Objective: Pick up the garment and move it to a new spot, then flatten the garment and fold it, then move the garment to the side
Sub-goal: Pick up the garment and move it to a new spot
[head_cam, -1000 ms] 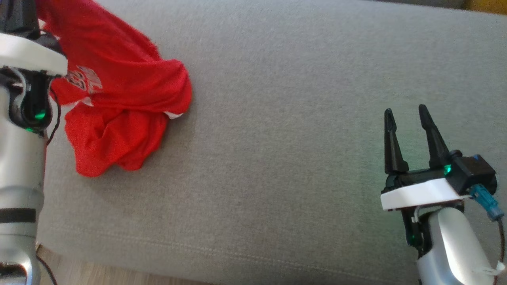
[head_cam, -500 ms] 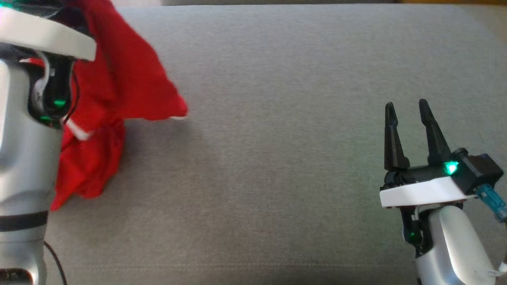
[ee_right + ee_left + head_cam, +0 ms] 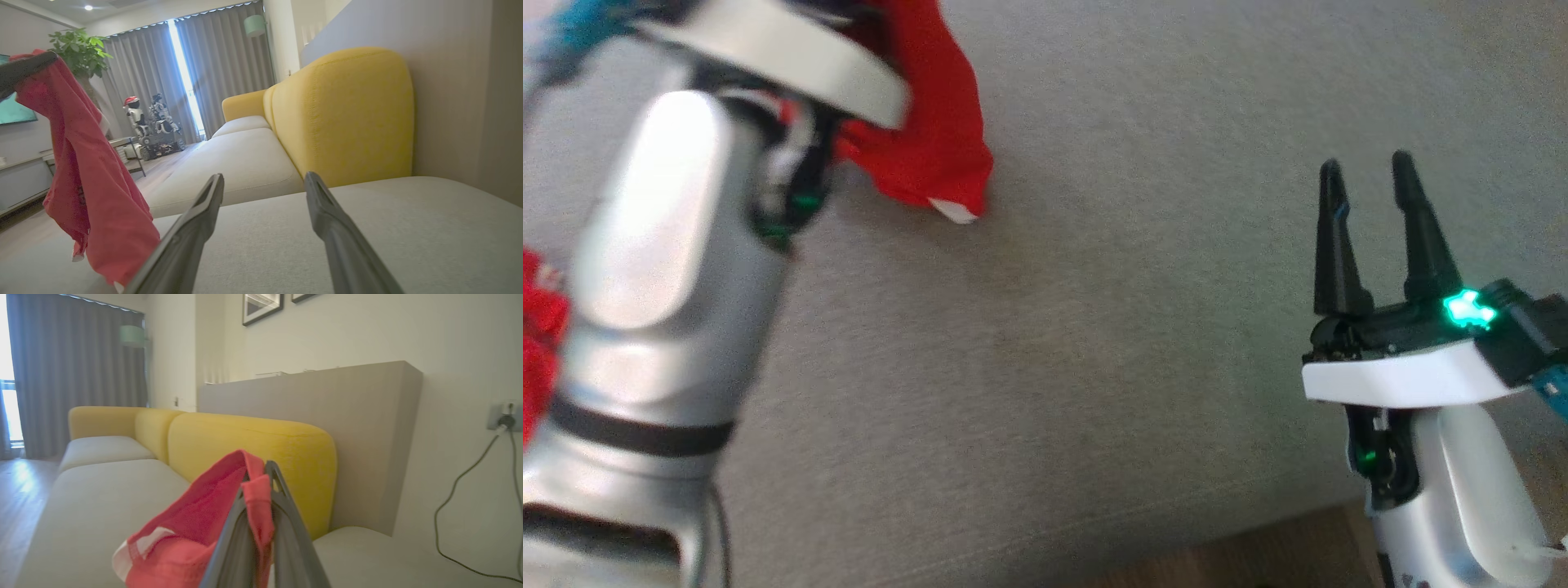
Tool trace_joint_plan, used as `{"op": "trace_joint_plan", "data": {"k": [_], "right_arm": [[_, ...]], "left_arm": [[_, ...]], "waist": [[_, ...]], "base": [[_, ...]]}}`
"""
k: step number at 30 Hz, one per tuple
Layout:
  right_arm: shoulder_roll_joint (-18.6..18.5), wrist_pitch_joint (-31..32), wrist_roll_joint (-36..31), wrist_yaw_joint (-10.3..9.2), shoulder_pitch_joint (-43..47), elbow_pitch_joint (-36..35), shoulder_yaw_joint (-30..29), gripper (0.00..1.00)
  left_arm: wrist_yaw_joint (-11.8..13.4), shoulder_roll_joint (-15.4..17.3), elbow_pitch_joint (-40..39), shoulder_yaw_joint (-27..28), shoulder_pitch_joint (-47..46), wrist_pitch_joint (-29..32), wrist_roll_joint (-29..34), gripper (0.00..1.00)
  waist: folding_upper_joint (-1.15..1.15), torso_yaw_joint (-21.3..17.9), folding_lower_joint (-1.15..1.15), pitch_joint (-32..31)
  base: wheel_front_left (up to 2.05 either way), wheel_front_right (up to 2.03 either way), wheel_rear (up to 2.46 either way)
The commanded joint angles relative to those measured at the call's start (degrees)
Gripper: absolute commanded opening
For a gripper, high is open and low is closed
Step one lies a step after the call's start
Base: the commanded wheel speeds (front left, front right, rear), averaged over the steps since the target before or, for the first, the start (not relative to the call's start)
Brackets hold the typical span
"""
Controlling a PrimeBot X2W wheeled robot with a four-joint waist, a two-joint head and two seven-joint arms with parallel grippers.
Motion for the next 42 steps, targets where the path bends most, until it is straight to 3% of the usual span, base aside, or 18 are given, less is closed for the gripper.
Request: {"op": "trace_joint_plan", "data": {"k": [1, 5, 8, 9, 10, 16, 22, 27, 31, 37, 42], "right_arm": [[-0.27, -0.60, 0.83, -0.04, -1.97, -2.96, 1.38, 1.00], [-0.27, -0.60, 2.12, -0.04, -2.28, -4.61, 1.59, 1.00], [-0.27, -0.60, 2.90, -0.04, -2.28, -5.18, 1.55, 1.00], [-0.27, -0.60, 3.04, -0.04, -2.20, -5.31, 1.57, 1.00], [-0.27, -0.60, 3.19, -0.04, -2.12, -5.40, 1.51, 1.00], [-0.27, -0.60, 3.27, -0.04, -1.67, -5.49, 0.55, 1.00], [-0.27, -0.60, 2.06, -0.04, -1.75, -4.87, -0.73, 1.00], [-0.27, -0.60, -0.47, -0.04, -1.68, -3.92, -1.83, 1.00], [-0.27, -0.60, -3.54, -0.04, -1.07, -2.76, -2.84, 1.00], [-0.27, -0.60, -7.20, -0.04, 0.59, -0.60, -4.42, 1.00], [-0.27, -0.60, -8.14, -0.04, 2.99, 1.55, -5.87, 1.00]], "left_arm": [[-0.13, -0.60, -0.80, -0.29, -3.47, -0.08, 1.13, 0.00], [-0.83, -6.14, 4.14, -5.96, -3.73, -1.10, 2.71, 0.00], [-2.43, -8.55, 9.27, -11.13, -2.42, -1.14, 2.71, 0.00], [-2.85, -8.99, 10.81, -12.99, -1.86, -1.24, 2.78, 0.46], [-3.36, -9.31, 12.31, -14.85, -1.21, -0.97, 2.50, 1.00], [-4.03, -9.78, 15.68, -20.26, 0.33, -2.62, 0.51, 1.00], [-2.76, -9.81, 17.82, -20.38, -0.62, -5.15, -1.90, 1.00], [-1.40, -8.90, 17.53, -15.92, -0.15, -7.01, -3.46, 1.00], [-0.78, -6.40, 14.25, -10.40, 3.15, -7.37, -4.15, 1.00], [-1.04, -1.70, 6.63, -1.89, 15.07, -7.41, -2.36, 1.00], [-1.81, -1.33, 2.35, 4.01, 26.49, -7.41, -1.17, 1.00]], "waist": [[0.00, -5.35, 0.00, 4.16], [0.00, -8.87, 0.00, 5.78], [0.00, -10.72, 0.00, 6.27], [0.00, -11.11, 0.00, 6.33], [0.00, -11.37, 0.00, 6.35], [0.00, -10.68, 0.00, 6.15], [0.00, -5.75, 0.00, 4.64], [0.00, 0.21, 0.00, 1.89], [0.00, 5.20, 0.00, -1.16], [0.00, 11.13, 0.00, -5.19], [0.00, 14.23, 0.00, -7.63]], "base": [[0.00, 0.00, 0.00], [0.00, 0.00, 0.00], [0.00, 0.00, 0.00], [0.00, 0.00, 0.00], [0.00, 0.00, 0.00], [0.00, 0.00, 0.00], [0.00, 0.00, 0.00], [0.00, 0.00, 0.00], [0.00, 0.00, 0.00], [0.00, 0.00, 0.00], [0.00, 0.00, 0.00]]}}
